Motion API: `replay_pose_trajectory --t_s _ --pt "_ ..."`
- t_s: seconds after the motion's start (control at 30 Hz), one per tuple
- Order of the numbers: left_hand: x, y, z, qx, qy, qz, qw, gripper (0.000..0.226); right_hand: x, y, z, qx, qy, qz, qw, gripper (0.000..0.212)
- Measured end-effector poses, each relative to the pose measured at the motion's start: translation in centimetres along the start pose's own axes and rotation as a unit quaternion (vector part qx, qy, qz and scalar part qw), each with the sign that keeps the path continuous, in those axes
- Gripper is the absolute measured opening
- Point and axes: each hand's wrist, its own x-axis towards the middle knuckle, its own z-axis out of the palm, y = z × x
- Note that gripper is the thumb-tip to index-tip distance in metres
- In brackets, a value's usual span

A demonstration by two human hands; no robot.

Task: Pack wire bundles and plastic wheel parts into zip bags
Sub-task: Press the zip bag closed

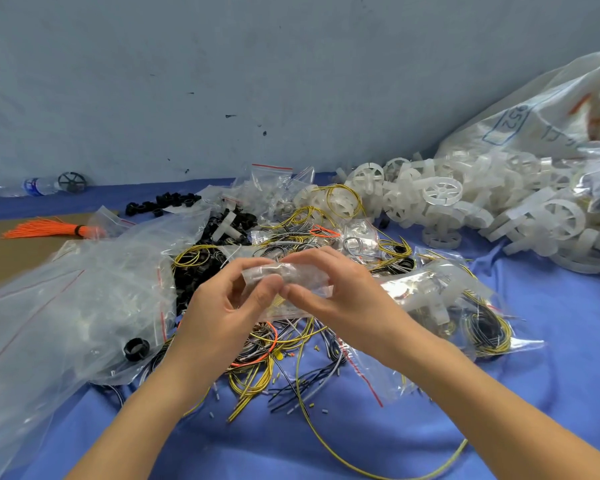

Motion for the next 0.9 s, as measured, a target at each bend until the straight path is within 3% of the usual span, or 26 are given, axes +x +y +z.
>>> replay_pose_trajectory --t_s 0.3,0.4,0.47,0.57,0.63,0.73,0.9 --pt "0.0 -0.1 -0.4 -0.098 -0.089 -0.058 0.989 0.037 0.3 -0.4 -0.6 0.251 -0.015 0.075 0.965 0.018" --pt "0.0 -0.3 -0.2 -0.123 -0.092 -0.079 0.985 0.036 0.3 -0.5 -1.1 0.239 -0.019 0.088 0.967 0.021" --pt "0.0 -0.2 0.0 -0.151 -0.085 -0.109 0.979 0.034 0.3 -0.3 -1.3 0.198 -0.016 0.087 0.976 0.023" --pt "-0.1 -0.1 0.1 -0.19 -0.051 -0.161 0.967 0.037 0.1 0.7 -2.4 -0.016 0.025 0.018 0.999 0.02" --pt "-0.3 -0.1 0.1 -0.196 -0.033 -0.202 0.959 0.039 -0.4 1.6 -3.6 -0.137 0.021 -0.036 0.99 0.037" --pt "-0.8 0.1 0.6 -0.153 -0.06 -0.249 0.954 0.023 -1.6 2.3 -4.8 -0.241 -0.028 -0.078 0.967 0.061" --pt "-1.6 1.2 2.3 -0.096 -0.091 -0.271 0.953 0.015 -3.0 2.2 -4.8 -0.355 -0.071 -0.127 0.924 0.043"
